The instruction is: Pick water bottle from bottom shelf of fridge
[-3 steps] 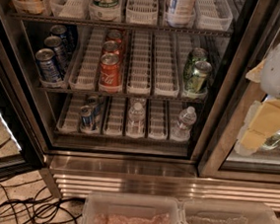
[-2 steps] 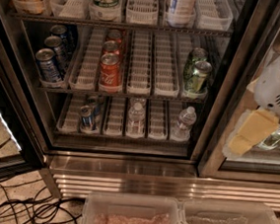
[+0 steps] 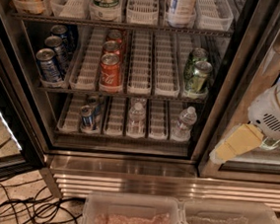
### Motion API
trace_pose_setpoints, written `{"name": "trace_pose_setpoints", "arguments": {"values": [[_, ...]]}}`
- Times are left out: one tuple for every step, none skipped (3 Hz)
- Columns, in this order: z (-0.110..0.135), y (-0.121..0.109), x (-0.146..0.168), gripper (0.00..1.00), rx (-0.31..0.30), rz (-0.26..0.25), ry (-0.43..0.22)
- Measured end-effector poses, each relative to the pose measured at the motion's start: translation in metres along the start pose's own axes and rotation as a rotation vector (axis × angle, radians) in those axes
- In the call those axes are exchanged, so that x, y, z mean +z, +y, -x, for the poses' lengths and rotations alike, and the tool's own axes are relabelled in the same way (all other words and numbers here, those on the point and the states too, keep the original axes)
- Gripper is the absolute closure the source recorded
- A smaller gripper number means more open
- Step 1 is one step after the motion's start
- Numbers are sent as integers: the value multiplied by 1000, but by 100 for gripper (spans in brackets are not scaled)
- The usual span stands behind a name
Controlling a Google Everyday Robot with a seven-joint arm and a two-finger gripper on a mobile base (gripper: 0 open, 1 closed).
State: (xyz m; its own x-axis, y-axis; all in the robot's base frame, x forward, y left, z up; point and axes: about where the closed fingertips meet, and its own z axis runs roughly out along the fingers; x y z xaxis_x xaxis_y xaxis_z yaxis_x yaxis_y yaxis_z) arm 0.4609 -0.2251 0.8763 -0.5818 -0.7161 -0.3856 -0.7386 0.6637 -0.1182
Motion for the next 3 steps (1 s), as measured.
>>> {"name": "trace_pose_setpoints", "arguments": {"values": [[0, 0, 0, 0, 0, 0, 0], [-1, 11, 9, 0, 9, 19, -2], [-2, 32, 48, 0, 82, 71, -6]]}}
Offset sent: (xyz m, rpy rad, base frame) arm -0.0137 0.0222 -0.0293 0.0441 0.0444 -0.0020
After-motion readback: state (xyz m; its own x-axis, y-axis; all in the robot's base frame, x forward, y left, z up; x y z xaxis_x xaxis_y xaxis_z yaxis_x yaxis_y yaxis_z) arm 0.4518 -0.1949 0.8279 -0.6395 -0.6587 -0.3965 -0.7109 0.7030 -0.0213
